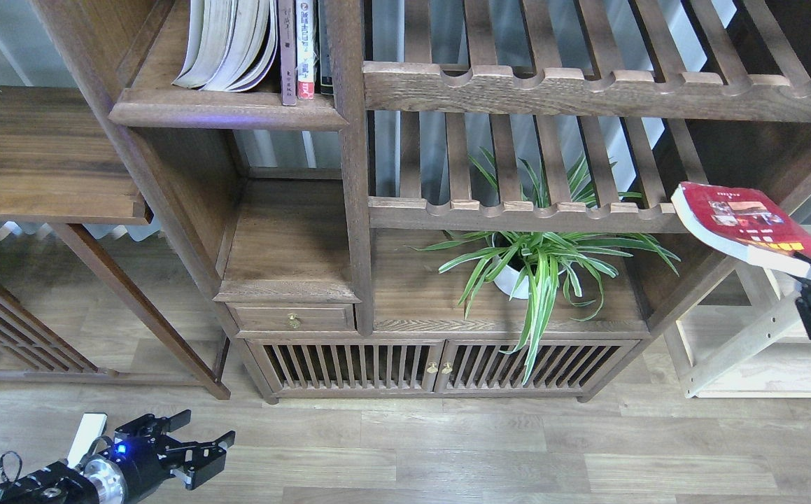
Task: Organize books on shelf
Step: 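Grasp the red book with the right gripper and pull it out, then lower the red book to the floor in front of the shelf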
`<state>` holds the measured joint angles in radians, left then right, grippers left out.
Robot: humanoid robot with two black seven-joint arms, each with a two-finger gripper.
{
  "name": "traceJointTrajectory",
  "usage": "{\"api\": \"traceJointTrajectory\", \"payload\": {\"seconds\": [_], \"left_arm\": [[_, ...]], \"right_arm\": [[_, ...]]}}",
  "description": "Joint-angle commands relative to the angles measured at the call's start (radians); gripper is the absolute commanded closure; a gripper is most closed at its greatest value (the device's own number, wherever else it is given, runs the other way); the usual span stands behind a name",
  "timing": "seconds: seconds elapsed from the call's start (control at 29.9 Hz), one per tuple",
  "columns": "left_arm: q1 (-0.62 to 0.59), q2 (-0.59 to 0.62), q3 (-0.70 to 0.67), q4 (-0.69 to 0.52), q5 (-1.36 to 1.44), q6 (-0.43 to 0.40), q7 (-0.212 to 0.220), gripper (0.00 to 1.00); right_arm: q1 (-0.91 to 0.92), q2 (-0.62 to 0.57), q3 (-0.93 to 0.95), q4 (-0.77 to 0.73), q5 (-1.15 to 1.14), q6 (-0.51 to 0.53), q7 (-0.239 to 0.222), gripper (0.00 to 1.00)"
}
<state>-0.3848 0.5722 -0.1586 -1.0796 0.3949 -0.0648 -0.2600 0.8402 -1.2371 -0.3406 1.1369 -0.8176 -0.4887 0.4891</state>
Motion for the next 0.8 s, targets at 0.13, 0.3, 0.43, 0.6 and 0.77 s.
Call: {"api": "traceJointTrajectory", "payload": {"seconds": [0.13,0.3,0.43,0.6,0.77], "left_arm": [[0.001,0.000,-0.013,0.001,-0.001,0.002,-0.008,0.10],[-0.002,-0.003,-0.013,0.001,-0.001,0.003,-0.012,0.10],[-0.020,-0.015,-0.013,0.010,0.007,0.005,-0.012,0.10],[-0.068,-0.051,0.005,0.033,0.009,-0.009,-0.012,0.10],[-0.123,-0.126,0.042,0.084,0.065,-0.071,-0.008,0.10]], "right_arm": [[-0.102,-0.073,0.000,0.004,0.001,0.000,0.000,0.98],[-0.176,-0.100,0.000,0.004,0.028,0.000,0.000,0.98],[-0.231,-0.111,-0.001,0.000,0.041,0.000,0.000,0.98],[-0.292,-0.078,-0.011,-0.031,0.040,0.000,0.000,0.97],[-0.311,0.059,-0.049,-0.072,-0.004,0.000,0.000,0.97]]}}
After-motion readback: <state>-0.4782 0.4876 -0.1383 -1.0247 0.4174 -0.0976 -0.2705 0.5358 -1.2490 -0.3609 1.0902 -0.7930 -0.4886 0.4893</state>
